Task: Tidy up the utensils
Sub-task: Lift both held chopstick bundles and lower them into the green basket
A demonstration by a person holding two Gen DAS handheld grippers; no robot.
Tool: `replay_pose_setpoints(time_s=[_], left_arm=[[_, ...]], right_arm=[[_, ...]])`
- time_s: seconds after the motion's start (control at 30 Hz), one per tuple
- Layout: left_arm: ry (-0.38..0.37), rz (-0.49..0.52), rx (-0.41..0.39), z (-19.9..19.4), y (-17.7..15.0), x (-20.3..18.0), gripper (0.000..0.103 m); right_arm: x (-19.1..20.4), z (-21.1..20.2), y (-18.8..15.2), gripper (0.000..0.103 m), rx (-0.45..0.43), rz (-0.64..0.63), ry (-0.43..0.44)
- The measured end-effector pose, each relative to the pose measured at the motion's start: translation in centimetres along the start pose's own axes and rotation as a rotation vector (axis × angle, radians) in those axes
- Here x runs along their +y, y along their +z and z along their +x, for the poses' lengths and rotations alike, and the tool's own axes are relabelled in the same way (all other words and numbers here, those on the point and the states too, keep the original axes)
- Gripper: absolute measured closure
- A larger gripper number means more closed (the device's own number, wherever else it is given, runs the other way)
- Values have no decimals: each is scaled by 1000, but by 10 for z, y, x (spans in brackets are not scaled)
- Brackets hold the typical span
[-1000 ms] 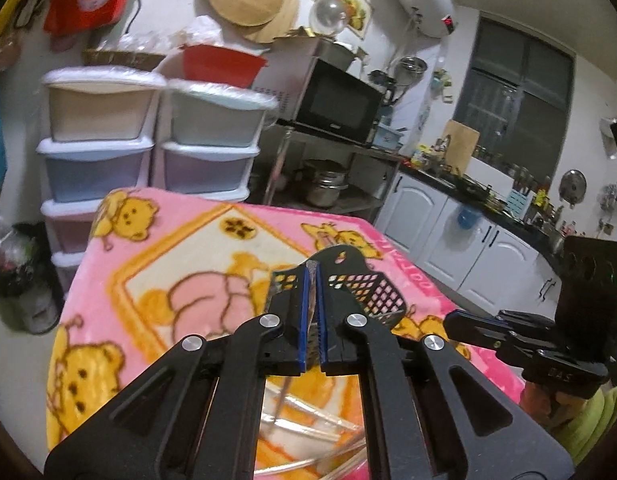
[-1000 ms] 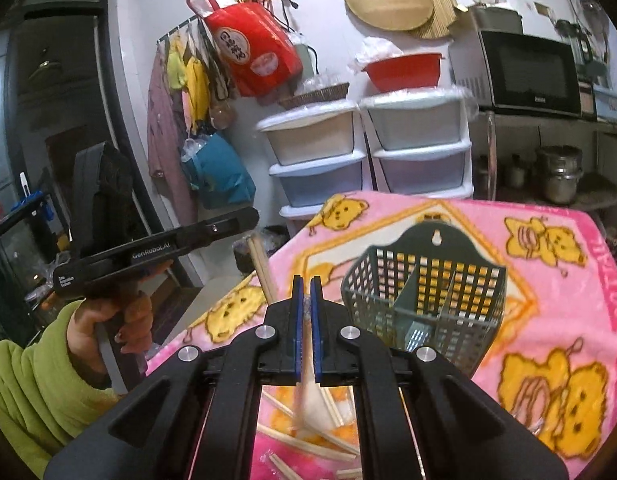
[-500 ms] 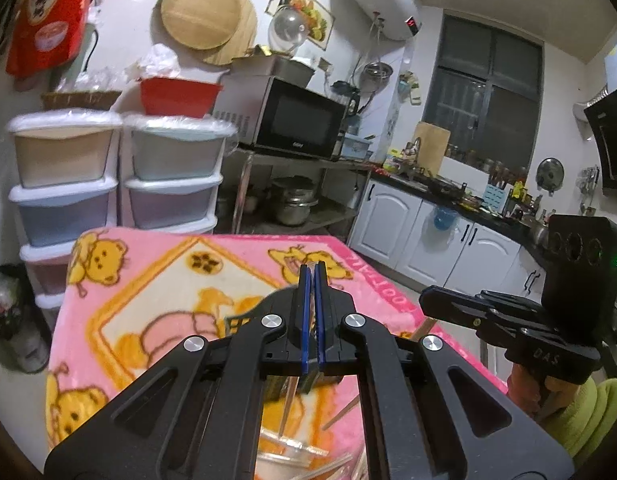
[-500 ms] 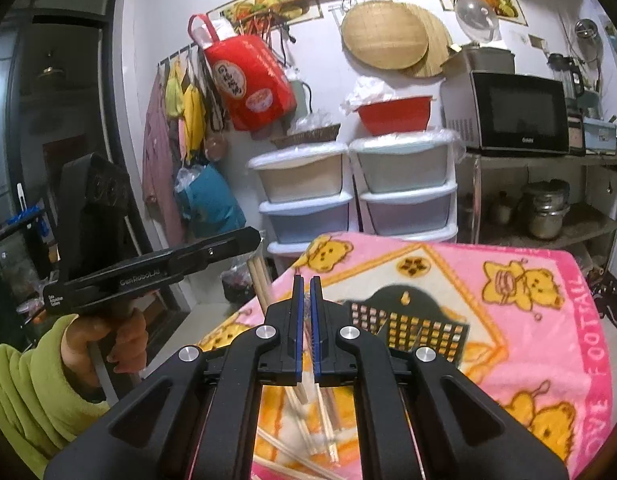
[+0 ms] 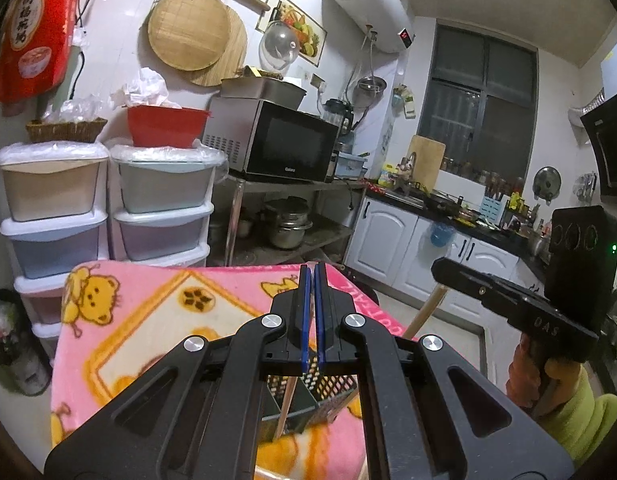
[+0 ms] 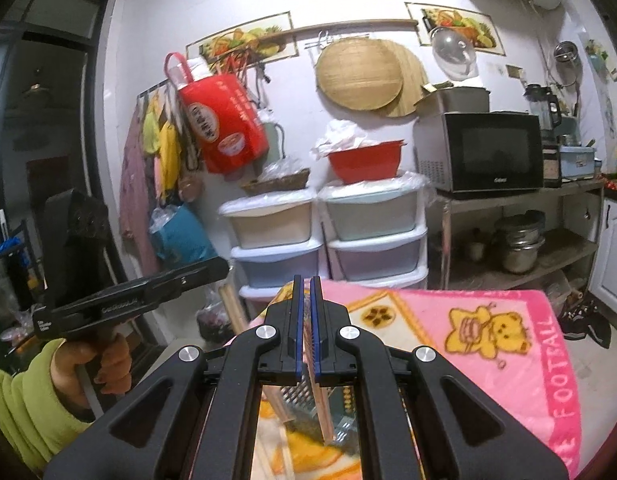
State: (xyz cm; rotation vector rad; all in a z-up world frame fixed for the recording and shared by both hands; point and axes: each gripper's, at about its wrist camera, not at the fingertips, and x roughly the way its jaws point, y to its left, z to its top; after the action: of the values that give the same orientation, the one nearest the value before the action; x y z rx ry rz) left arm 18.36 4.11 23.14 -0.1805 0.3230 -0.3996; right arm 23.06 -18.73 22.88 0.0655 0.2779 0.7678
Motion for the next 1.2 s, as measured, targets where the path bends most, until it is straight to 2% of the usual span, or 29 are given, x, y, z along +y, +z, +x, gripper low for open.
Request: replay_pose_setpoints(time_s=[0.2,0.5,0.9,1.2], left_arm=[[22,-16,6,19,6,9,102],[59,-52,57,50,-8,31,102],[66,-80,96,72,-29,47,102],[70,-79,118,80,-43,47,102]], right_arm=[[-17,7,8,100,-9,15,-36],[-36,32,-1,100,15,36,-94],[-60,59,-23,100,74,96,-117],[-69,71,-37,99,108,144,-104]])
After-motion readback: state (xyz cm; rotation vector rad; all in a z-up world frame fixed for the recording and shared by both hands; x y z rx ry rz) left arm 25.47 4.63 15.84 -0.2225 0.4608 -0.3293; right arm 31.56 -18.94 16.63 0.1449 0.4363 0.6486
